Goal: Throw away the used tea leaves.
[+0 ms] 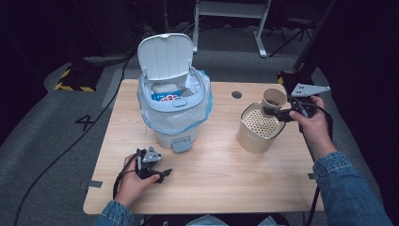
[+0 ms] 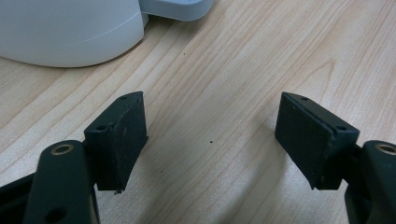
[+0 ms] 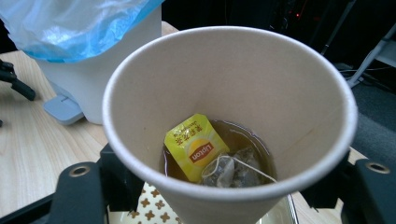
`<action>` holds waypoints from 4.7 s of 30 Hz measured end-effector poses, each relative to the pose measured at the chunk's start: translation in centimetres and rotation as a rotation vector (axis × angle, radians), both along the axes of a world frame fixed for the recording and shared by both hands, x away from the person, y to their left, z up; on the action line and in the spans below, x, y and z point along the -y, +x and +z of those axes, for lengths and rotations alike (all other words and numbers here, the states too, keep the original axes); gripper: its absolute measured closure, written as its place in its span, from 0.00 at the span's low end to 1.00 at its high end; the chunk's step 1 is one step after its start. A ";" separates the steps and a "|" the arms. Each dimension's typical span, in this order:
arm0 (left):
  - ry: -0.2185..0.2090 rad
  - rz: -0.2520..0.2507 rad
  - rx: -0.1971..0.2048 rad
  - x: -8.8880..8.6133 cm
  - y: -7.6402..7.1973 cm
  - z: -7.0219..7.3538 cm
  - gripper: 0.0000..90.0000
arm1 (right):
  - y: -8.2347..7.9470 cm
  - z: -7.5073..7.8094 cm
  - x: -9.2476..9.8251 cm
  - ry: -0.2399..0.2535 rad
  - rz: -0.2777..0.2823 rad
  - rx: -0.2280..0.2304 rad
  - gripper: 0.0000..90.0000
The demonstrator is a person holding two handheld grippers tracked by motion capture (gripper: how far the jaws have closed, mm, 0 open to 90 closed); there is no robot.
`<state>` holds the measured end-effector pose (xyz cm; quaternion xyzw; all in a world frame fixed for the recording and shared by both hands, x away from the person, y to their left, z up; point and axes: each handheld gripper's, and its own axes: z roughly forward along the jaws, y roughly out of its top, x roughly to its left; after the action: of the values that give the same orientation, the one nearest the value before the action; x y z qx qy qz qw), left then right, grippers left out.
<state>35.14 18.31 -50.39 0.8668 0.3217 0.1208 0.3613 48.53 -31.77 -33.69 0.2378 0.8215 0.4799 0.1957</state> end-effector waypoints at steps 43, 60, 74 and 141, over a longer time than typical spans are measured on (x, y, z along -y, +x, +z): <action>0.000 0.010 -0.001 0.1 0.0 0.0 0.28 | -3.0 0.0 -2.5 -0.927 0.093 0.586 0.35; 0.000 0.010 -0.001 0.1 0.0 0.0 0.28 | -4.0 -1.2 -3.5 -1.323 0.104 0.837 0.35; 0.000 0.010 -0.001 0.1 0.0 0.0 0.28 | -4.5 -1.8 -4.2 -1.593 0.202 1.103 0.35; 0.002 0.013 0.001 0.1 0.0 0.0 0.28 | -4.7 -2.2 -5.0 -2.030 0.362 1.315 0.35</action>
<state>35.10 18.24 -50.39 0.8650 0.3269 0.1241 0.3598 43.87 -26.74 -35.94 -0.4286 0.5888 -0.3301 0.6006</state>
